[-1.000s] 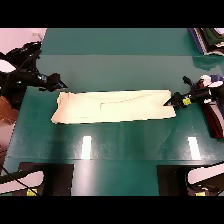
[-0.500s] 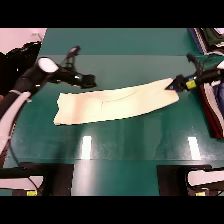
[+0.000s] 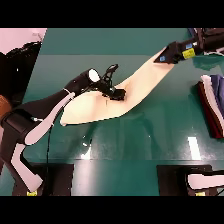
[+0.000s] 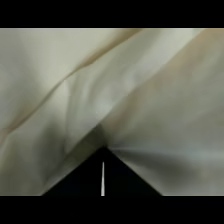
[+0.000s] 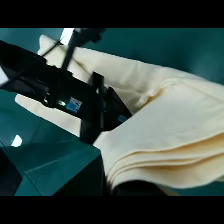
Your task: Fold the shirts.
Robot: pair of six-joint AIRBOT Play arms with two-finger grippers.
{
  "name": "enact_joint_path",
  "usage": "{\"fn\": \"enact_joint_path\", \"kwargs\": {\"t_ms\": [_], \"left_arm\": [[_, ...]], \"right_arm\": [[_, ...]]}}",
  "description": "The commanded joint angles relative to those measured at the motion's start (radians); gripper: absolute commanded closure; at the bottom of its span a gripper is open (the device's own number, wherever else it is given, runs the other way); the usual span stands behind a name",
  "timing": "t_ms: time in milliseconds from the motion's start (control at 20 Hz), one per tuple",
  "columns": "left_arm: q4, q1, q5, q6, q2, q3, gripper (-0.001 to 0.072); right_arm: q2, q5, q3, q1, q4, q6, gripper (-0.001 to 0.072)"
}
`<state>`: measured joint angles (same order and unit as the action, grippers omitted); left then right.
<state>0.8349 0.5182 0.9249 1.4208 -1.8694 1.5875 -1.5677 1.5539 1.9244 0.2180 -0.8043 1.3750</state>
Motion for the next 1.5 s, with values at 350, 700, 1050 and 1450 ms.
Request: {"fn": "enact_joint_path", "kwargs": {"t_ms": [350,700,1050,1450], "left_arm": [[0.026,-0.039,0.108,0.018,0.005,0.018,0.0684],[0.176,-0.257,0.144,0.011,0.282,0.018,0.0684],[0.247,-0.521,0.214,0.012,0.535,0.018,0.0683],[0.255,-0.592,0.304,0.011,0.591,0.019,0.0684]], "right_arm": [[-0.046,0.009,0.13,0.129,0.0,0.019,0.0697],[-0.072,-0.047,0.13,0.25,0.002,-0.027,0.0697],[-0.33,-0.296,0.131,0.62,0.205,-0.243,0.0687],[-0.37,-0.213,0.128,0.577,0.035,-0.2,0.0208]]}}
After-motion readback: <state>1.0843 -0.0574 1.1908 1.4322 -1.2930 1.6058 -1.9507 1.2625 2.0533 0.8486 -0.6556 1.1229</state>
